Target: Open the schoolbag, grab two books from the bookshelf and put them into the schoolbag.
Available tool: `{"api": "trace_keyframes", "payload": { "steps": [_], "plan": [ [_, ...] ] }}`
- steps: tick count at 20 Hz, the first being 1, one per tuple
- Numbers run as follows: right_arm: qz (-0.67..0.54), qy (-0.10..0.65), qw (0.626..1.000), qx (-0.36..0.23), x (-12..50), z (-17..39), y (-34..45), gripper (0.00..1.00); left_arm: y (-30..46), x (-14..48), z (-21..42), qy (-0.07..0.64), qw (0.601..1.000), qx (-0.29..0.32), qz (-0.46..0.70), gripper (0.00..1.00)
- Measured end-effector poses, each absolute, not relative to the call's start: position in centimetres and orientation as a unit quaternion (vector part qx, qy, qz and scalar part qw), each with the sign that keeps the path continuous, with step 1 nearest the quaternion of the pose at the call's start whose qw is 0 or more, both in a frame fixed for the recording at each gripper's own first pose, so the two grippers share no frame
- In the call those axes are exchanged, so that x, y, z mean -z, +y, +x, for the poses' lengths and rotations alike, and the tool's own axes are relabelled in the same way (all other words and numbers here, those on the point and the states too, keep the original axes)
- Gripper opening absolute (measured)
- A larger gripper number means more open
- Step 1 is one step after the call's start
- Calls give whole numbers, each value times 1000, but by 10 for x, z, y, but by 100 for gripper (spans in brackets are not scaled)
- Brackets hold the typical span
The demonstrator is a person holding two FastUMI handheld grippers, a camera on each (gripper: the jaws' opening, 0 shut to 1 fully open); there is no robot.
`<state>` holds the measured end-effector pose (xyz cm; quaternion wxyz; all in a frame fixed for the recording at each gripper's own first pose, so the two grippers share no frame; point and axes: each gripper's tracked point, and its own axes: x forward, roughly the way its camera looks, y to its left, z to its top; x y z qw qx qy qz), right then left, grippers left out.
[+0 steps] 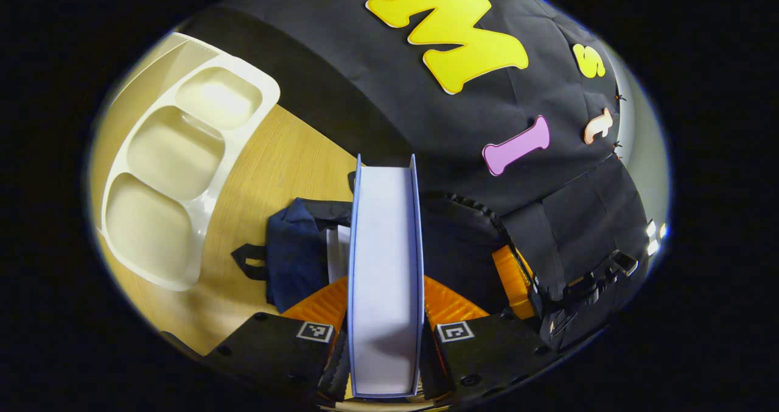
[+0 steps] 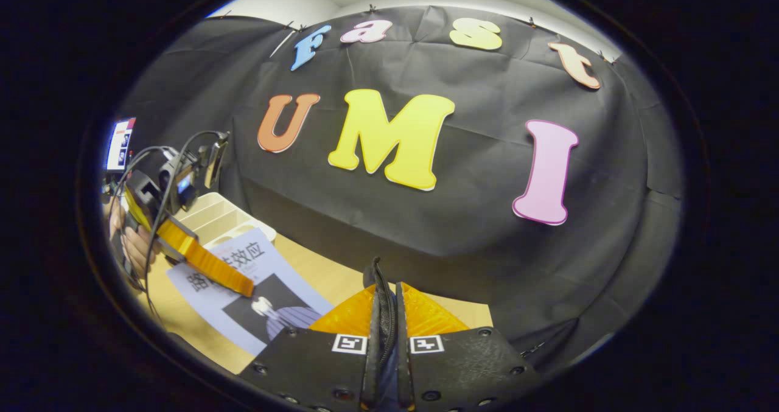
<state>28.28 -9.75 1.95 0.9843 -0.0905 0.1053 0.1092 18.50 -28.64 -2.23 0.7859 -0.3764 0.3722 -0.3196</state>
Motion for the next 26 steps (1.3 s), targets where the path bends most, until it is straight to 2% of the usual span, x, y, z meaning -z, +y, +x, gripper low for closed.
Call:
{"api": "trace_keyframes", "payload": {
  "steps": [3, 8, 12, 14, 16, 18, 21, 24, 25, 26],
  "plan": [
    [-82, 111, 985, -103, -17, 281, -102, 11, -305, 37, 201, 378, 794, 315, -356, 47],
    [-83, 101, 985, -112, -23, 277, -98, 13, -341, 58, 214, 403, 773, 324, -367, 48],
    [-54, 76, 988, -123, -41, 269, -93, 13, -346, 70, 238, 367, 789, 319, -375, 48],
    [-35, 64, 988, -133, -50, 263, -89, 10, -349, 73, 240, 364, 784, 318, -390, 48],
    [-54, 58, 990, -119, -48, 265, -95, 4, -354, 76, 240, 360, 780, 314, -405, 48],
    [-77, 75, 989, -97, -34, 275, -104, 4, -360, 78, 240, 356, 778, 310, -415, 48],
    [-74, 123, 984, -109, -4, 287, -95, 5, -366, 80, 239, 354, 773, 308, -427, 48],
    [-71, 137, 981, -121, 3, 289, -91, 5, -370, 79, 240, 353, 774, 304, -428, 48],
    [-72, 136, 980, -127, 4, 287, -88, 13, -370, 80, 240, 353, 775, 304, -428, 48],
    [-66, 137, 978, -140, 3, 284, -82, 5, -370, 79, 240, 354, 774, 302, -430, 48]
  ]
}}
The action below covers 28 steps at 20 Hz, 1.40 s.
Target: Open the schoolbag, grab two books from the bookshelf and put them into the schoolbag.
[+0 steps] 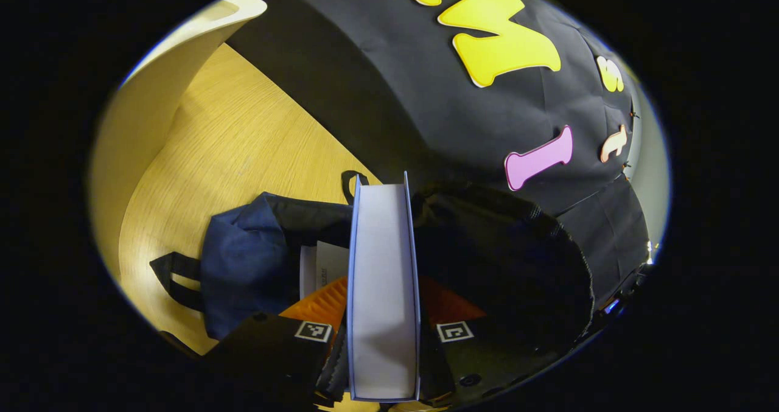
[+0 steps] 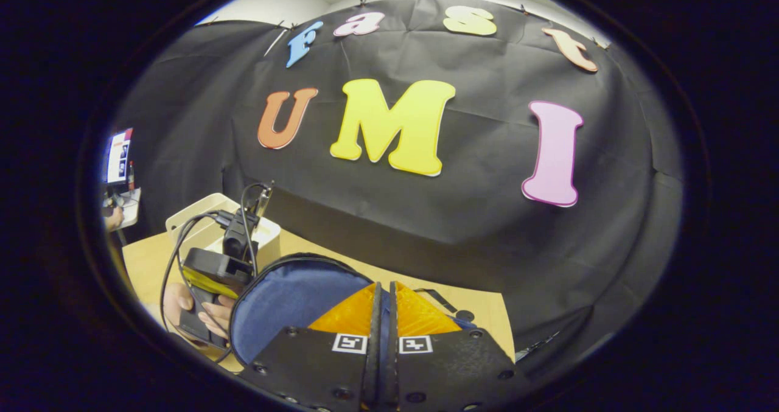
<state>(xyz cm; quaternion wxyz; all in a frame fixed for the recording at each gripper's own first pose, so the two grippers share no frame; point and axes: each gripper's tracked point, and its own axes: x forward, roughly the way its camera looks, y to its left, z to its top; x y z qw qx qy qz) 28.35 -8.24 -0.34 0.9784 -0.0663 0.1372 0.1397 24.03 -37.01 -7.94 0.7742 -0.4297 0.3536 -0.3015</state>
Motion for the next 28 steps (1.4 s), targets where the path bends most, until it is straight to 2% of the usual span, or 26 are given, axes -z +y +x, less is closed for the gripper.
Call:
{"api": "trace_keyframes", "payload": {
  "steps": [1, 2, 3, 5, 6, 7, 8, 9, 11, 18, 28],
  "plan": [
    [-59, 144, 975, -156, 7, 278, -75, 4, -371, 79, 241, 355, 773, 301, -431, 55],
    [-59, 153, 972, -169, 13, 271, -69, 14, -371, 79, 241, 355, 772, 299, -434, 41],
    [-62, 158, 969, -180, 17, 264, -65, 7, -371, 80, 241, 356, 770, 297, -438, 55],
    [-83, 158, 970, -165, 23, 258, -69, 14, -372, 80, 242, 361, 766, 295, -443, 48],
    [-89, 155, 972, -152, 22, 255, -71, 21, -373, 79, 242, 365, 763, 296, -443, 55],
    [-93, 155, 973, -144, 21, 249, -70, 31, -373, 80, 241, 367, 763, 296, -442, 48],
    [-99, 157, 972, -142, 21, 242, -66, 35, -373, 81, 242, 369, 763, 295, -441, 48],
    [-109, 154, 972, -138, 18, 236, -61, 51, -374, 81, 241, 370, 763, 295, -440, 48],
    [-128, 150, 972, -128, 13, 227, -50, 70, -374, 80, 241, 371, 763, 294, -440, 48],
    [-198, 168, 958, -123, 35, 201, -13, 68, -372, 85, 243, 383, 741, 306, -459, 48],
    [-234, 182, 945, -137, 57, 172, -8, 68, -370, 86, 243, 386, 739, 313, -455, 49]
  ]
}}
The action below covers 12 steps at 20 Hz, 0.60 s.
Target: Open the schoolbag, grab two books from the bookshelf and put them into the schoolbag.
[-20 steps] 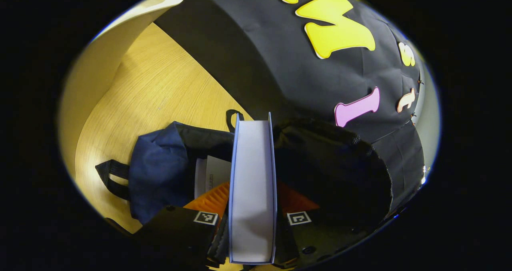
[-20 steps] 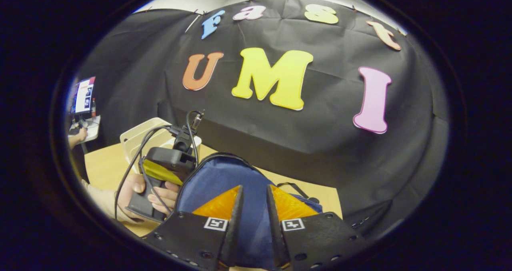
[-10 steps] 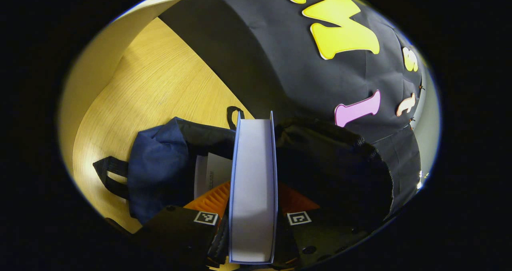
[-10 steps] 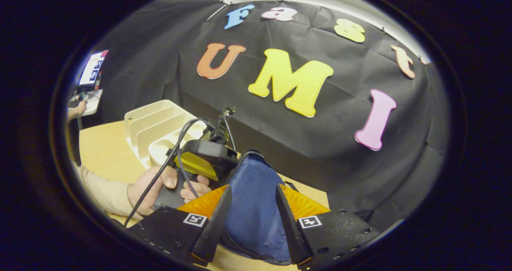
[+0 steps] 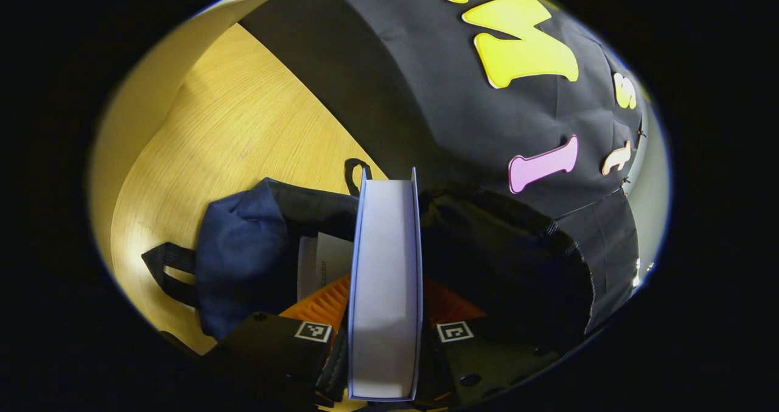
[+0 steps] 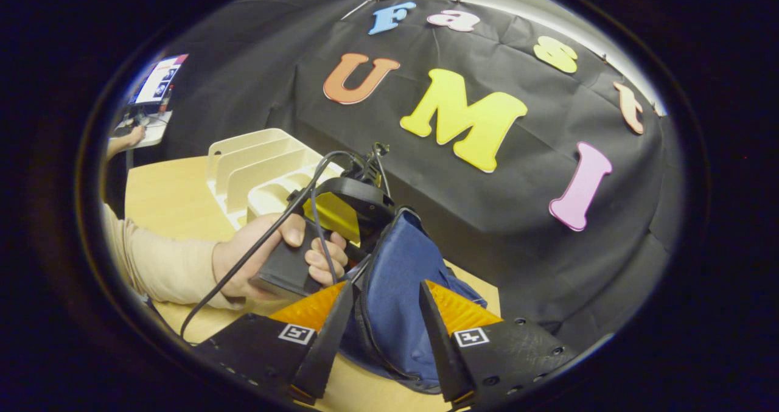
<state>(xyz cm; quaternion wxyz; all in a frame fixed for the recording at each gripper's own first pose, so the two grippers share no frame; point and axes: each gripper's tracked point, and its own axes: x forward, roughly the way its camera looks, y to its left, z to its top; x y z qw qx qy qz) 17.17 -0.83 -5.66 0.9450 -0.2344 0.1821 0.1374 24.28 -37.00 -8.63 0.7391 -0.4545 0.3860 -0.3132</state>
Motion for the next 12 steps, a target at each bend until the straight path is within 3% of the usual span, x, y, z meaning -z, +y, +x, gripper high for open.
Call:
{"api": "trace_keyframes", "payload": {
  "steps": [2, 3, 6, 7, 10, 11, 12],
  "plan": [
    [-239, 188, 945, -118, 60, 184, -18, 68, -371, 86, 243, 386, 741, 314, -451, 48],
    [-236, 192, 947, -106, 61, 191, -22, 75, -371, 86, 242, 386, 742, 314, -449, 48],
    [-236, 174, 955, -43, 44, 216, -43, 72, -372, 86, 242, 382, 746, 313, -447, 48],
    [-242, 166, 956, -18, 41, 223, -52, 59, -371, 86, 242, 380, 746, 310, -450, 48],
    [-224, 173, 959, -12, 49, 240, -52, 55, -377, 87, 239, 373, 747, 312, -454, 48],
    [-206, 184, 961, -17, 51, 241, -52, 44, -380, 89, 239, 371, 746, 313, -456, 48],
    [-191, 187, 963, -17, 54, 245, -55, 18, -383, 92, 239, 369, 745, 312, -460, 48]
  ]
}}
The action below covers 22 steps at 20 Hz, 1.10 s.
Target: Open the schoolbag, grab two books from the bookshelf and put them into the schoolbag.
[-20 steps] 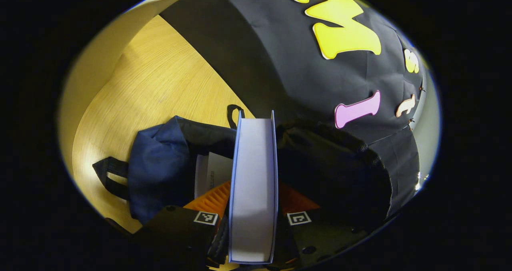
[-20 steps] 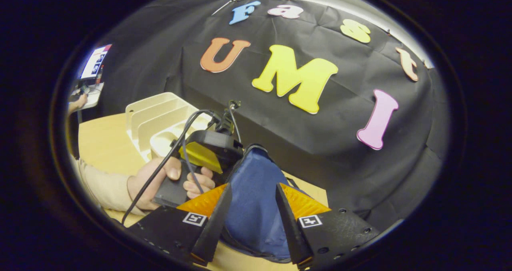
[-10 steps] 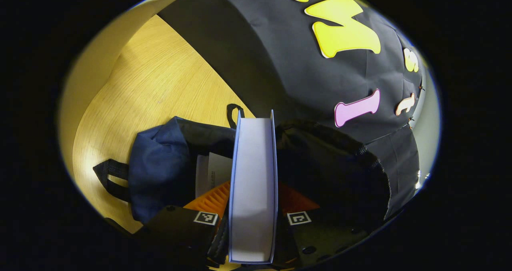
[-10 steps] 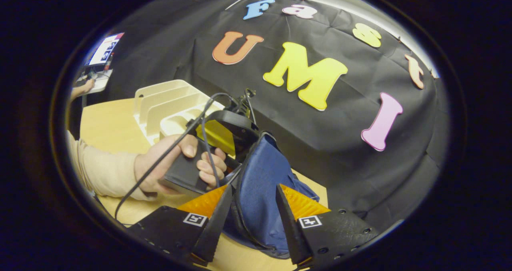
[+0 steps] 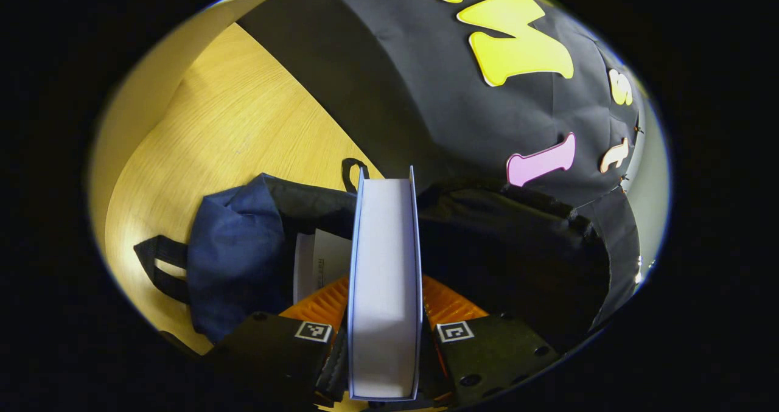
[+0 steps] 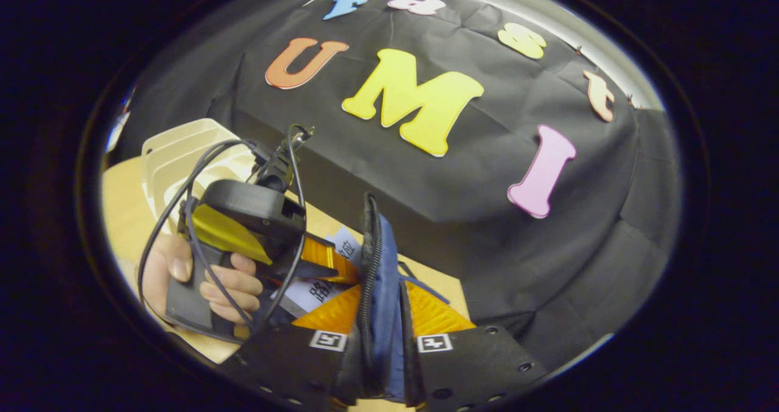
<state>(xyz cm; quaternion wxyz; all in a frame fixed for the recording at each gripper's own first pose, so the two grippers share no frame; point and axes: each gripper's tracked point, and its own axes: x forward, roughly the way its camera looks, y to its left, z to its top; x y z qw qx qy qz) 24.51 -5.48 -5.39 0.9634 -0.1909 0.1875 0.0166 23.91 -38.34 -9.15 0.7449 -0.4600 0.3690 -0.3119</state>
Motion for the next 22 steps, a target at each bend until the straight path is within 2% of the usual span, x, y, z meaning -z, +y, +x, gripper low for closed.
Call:
{"api": "trace_keyframes", "payload": {
  "steps": [2, 3, 9, 10, 11, 12, 13, 14, 16, 17, 19, 20, 21, 22],
  "plan": [
    [-165, 182, 969, -18, 52, 257, -59, 16, -395, 94, 238, 361, 742, 314, -469, 49],
    [-150, 180, 972, -18, 46, 248, -63, 10, -404, 98, 236, 360, 740, 318, -471, 48],
    [-122, 148, 981, -27, 21, 245, -83, 9, -455, 102, 235, 352, 735, 331, -476, 49],
    [-123, 141, 982, -29, 18, 244, -87, 9, -462, 102, 236, 352, 734, 329, -478, 55],
    [-121, 134, 983, -29, 13, 244, -91, 9, -468, 101, 236, 351, 735, 326, -480, 49],
    [-118, 130, 984, -29, 11, 245, -96, 9, -474, 104, 238, 349, 738, 324, -478, 49],
    [-114, 128, 985, -25, 9, 248, -103, 9, -477, 106, 241, 341, 748, 322, -470, 56],
    [-107, 129, 986, -24, 9, 249, -109, 9, -477, 113, 243, 343, 756, 315, -460, 50],
    [-87, 129, 987, -32, 11, 249, -112, 9, -474, 127, 244, 378, 763, 299, -431, 59],
    [-82, 129, 988, -34, 12, 249, -114, 9, -472, 132, 243, 396, 755, 299, -429, 73],
    [-68, 134, 988, -44, 17, 248, -114, 9, -462, 128, 237, 419, 752, 301, -410, 78],
    [-63, 136, 988, -43, 20, 248, -115, 9, -456, 128, 236, 423, 757, 305, -393, 91],
    [-57, 138, 988, -41, 22, 248, -116, 9, -450, 130, 235, 421, 768, 307, -373, 80],
    [-51, 139, 988, -40, 25, 247, -117, 9, -447, 132, 234, 417, 778, 306, -355, 92]
  ]
}}
